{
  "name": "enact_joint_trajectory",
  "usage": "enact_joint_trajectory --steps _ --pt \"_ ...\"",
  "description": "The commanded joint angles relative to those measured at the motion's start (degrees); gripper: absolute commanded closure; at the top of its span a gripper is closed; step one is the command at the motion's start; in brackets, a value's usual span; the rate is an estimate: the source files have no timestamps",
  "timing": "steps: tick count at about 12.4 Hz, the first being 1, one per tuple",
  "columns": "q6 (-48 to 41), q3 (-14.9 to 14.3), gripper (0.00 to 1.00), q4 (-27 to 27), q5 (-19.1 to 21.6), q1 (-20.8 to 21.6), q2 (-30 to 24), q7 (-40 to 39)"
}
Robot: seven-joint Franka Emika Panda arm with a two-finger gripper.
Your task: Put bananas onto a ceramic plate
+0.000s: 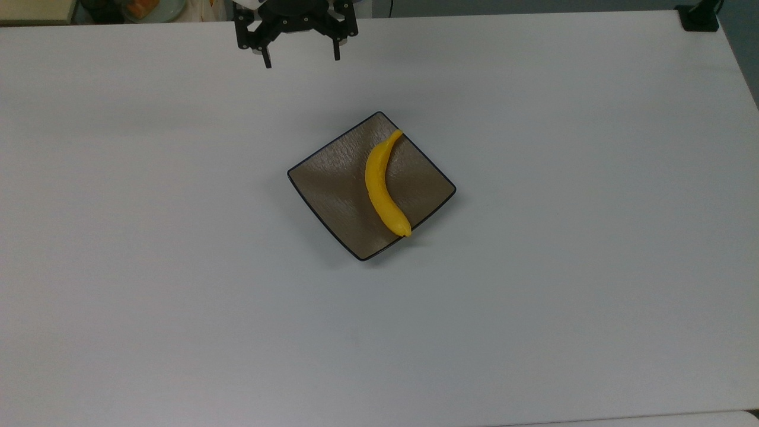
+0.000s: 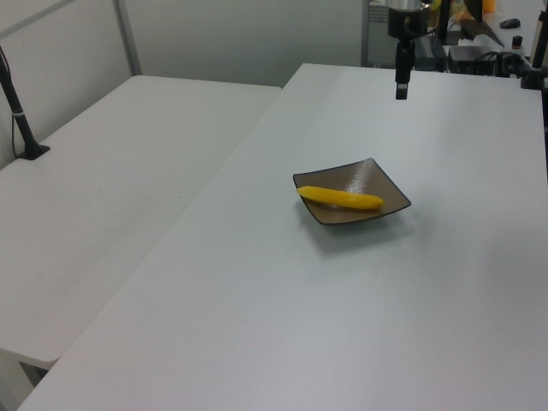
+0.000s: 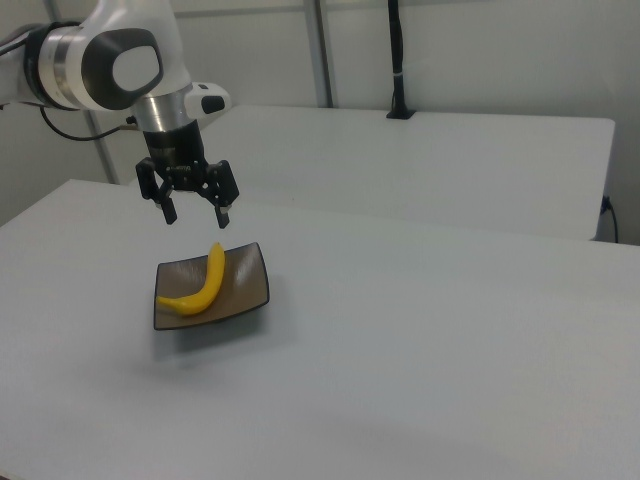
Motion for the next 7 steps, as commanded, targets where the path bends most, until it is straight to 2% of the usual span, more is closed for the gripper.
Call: enact_joint_trajectory --steps 1,4,7 --pt "-0.26 0.87 0.0 -2.74 -2.53 0.16 -2.09 2.0" --pt "-0.44 0.78 0.0 -2.39 -1.84 0.16 -2.17 2.34" --pt "0.08 0.34 0.0 -2.56 -0.51 0.07 -2.79 6.39"
